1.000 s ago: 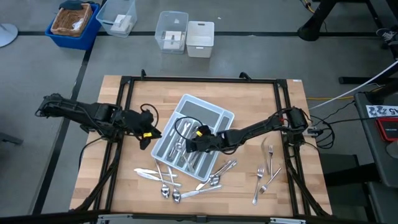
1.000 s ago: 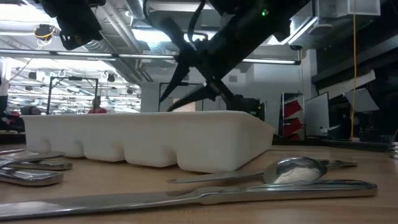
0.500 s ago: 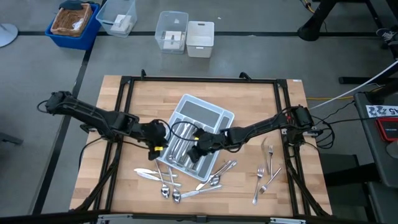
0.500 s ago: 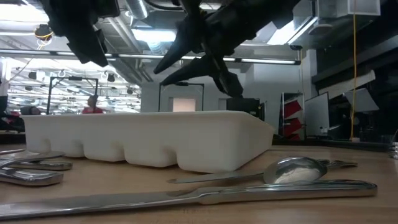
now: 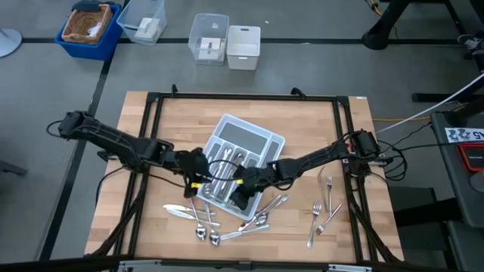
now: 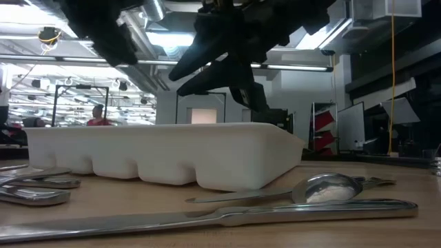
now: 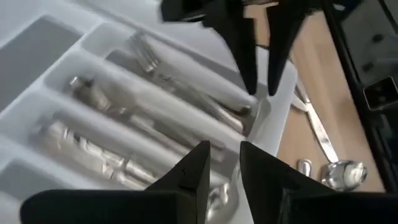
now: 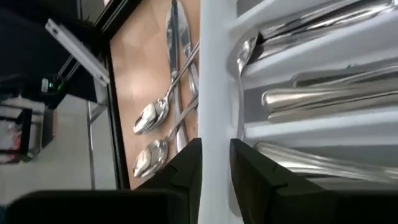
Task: Sort silverware
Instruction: Put the silver spoon into the white cutlery tray
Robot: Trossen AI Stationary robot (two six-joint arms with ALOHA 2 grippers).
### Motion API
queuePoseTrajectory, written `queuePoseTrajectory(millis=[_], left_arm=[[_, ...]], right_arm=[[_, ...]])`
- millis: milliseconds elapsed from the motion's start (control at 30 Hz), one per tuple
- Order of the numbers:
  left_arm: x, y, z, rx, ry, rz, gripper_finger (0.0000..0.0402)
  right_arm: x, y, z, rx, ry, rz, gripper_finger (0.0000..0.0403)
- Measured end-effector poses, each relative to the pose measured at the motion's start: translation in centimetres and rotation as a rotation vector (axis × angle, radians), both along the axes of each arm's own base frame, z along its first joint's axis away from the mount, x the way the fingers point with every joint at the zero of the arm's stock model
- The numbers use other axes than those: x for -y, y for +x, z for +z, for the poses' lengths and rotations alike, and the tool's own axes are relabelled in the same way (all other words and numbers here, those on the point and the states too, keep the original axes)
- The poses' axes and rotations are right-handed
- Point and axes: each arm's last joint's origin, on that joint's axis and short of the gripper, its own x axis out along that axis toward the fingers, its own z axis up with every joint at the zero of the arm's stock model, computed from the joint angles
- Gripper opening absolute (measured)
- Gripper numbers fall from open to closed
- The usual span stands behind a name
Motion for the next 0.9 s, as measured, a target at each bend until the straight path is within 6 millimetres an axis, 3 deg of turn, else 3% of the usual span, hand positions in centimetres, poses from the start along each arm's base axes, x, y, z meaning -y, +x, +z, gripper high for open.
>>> queuePoseTrajectory(millis=[200, 367, 667, 900], left_arm=[[0.7, 1.5, -2.3, -0.068, 0.113, -0.242, 0.0076], [1.0, 2.4, -4.5, -0.148, 0.161, -0.336, 0.0076], [0.6, 3.6, -7.6, -0.258, 0.206, -0.391, 0.0076], [-0.3, 3.9, -8.0, -0.272, 0.216, -0.376, 0.0077]], right_arm=[[-0.1, -0.1, 0.5, 0.008, 0.031, 0.068, 0.0085], [-0.2, -0.5, 1.6, 0.034, 0.053, 0.138, 0.0085], [-0.1, -1.4, 4.7, 0.129, 0.045, 0.188, 0.0085], [0.1, -2.2, 6.9, 0.201, 0.031, 0.203, 0.0085]])
